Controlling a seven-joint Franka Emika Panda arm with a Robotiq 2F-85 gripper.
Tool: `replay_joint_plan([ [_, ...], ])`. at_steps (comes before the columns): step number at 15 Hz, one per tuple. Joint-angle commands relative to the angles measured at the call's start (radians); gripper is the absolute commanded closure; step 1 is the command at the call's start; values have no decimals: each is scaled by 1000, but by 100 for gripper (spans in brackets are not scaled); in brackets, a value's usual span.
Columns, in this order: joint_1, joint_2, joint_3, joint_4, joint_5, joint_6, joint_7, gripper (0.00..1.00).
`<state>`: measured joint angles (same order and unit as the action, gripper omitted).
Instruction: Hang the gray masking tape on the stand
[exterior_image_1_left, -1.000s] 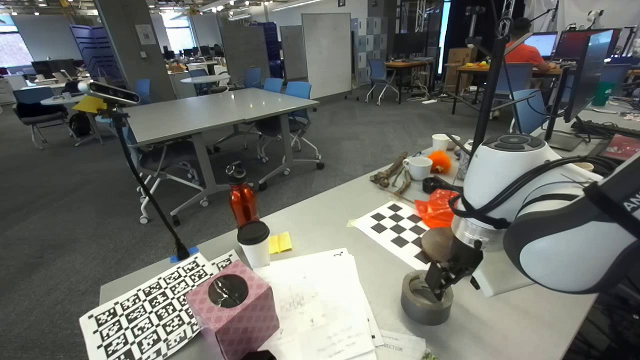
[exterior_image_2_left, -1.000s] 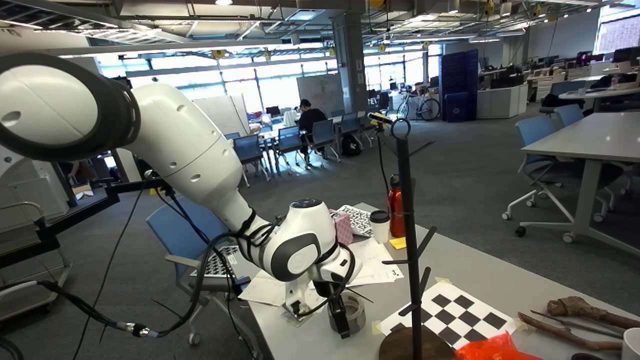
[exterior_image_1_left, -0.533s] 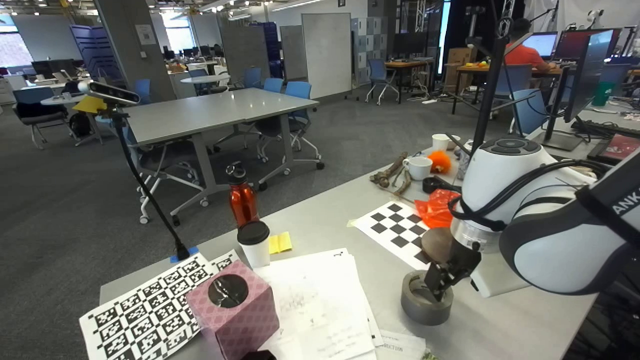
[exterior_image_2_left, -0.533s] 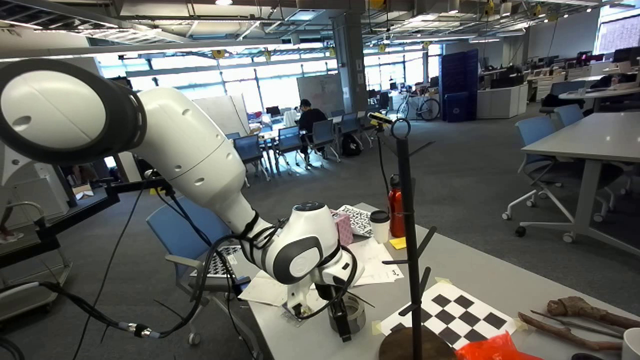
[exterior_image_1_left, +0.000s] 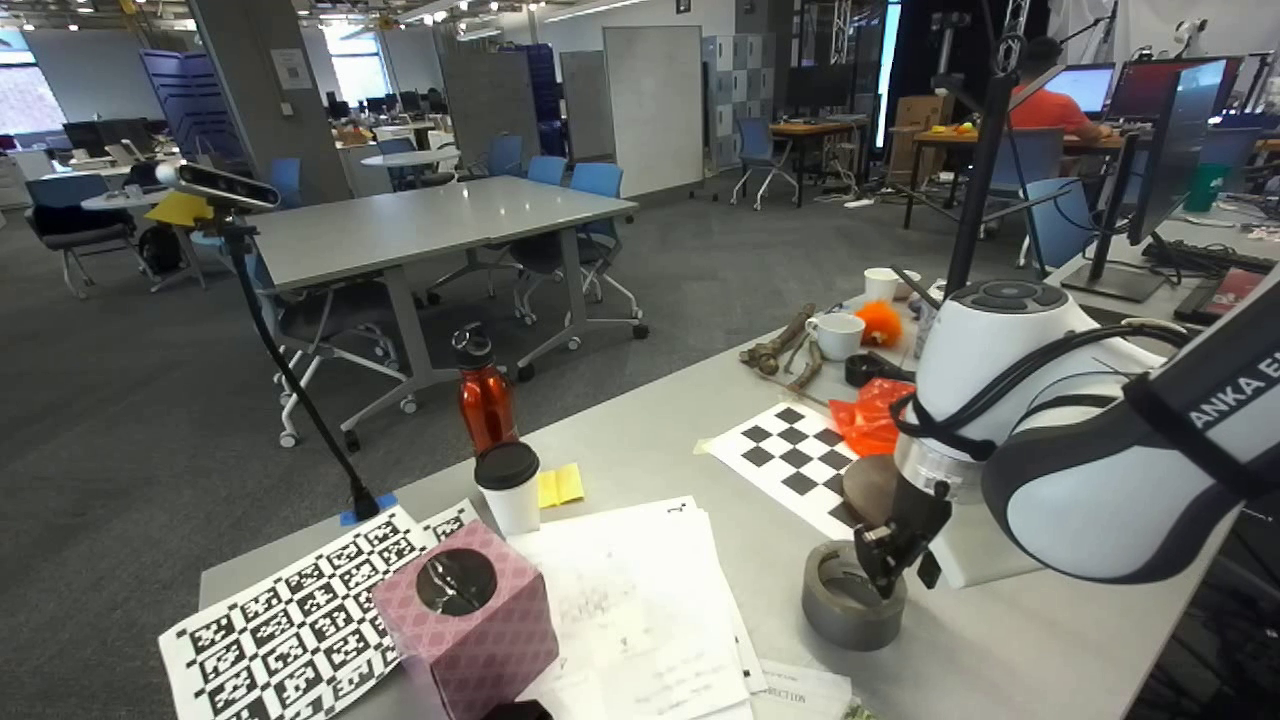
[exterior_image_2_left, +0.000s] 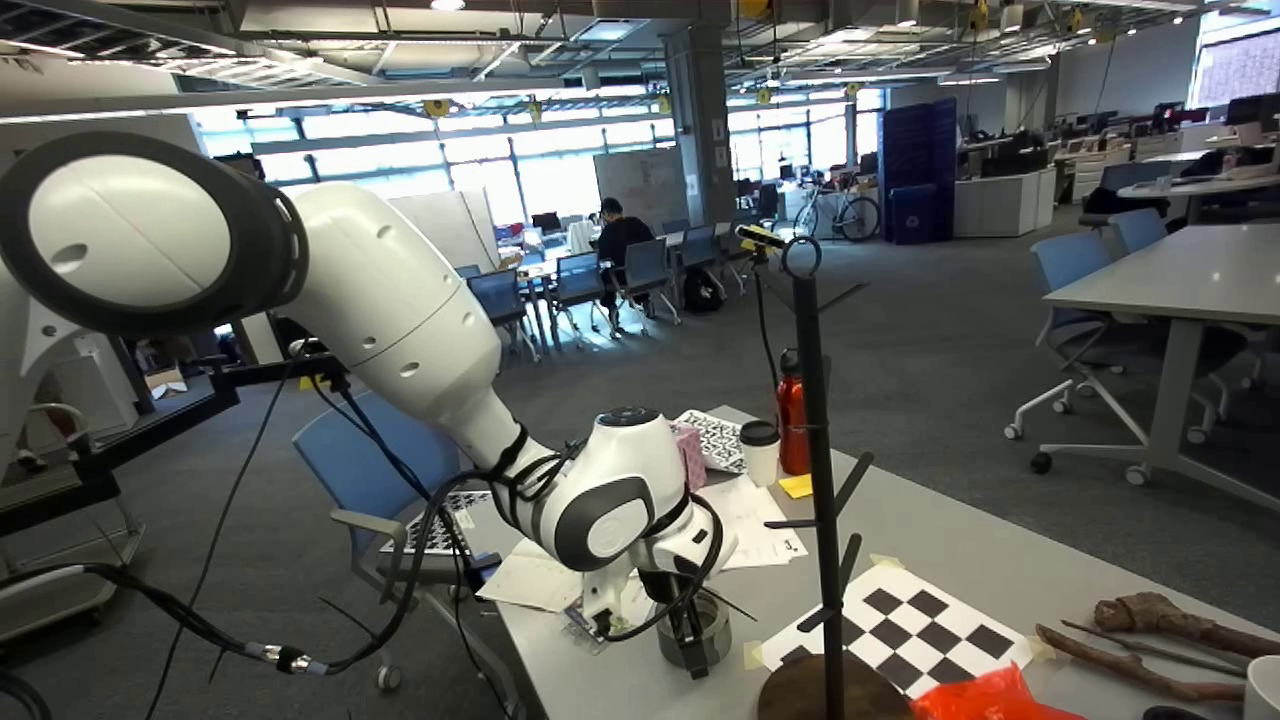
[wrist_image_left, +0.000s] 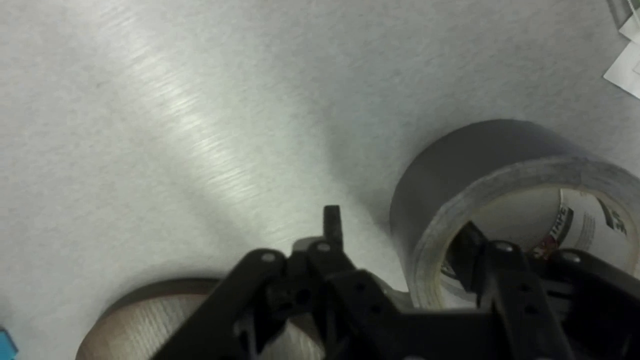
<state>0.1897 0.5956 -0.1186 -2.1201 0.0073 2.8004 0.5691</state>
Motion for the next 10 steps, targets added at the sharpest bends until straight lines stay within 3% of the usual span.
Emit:
replay_joint_plan([
  [1, 28, 12, -29, 10, 22, 9, 12, 77],
  [4, 49, -5, -42, -10, 9, 3, 18, 99],
  [10, 115, -69, -74, -74, -29, -18, 16, 96],
])
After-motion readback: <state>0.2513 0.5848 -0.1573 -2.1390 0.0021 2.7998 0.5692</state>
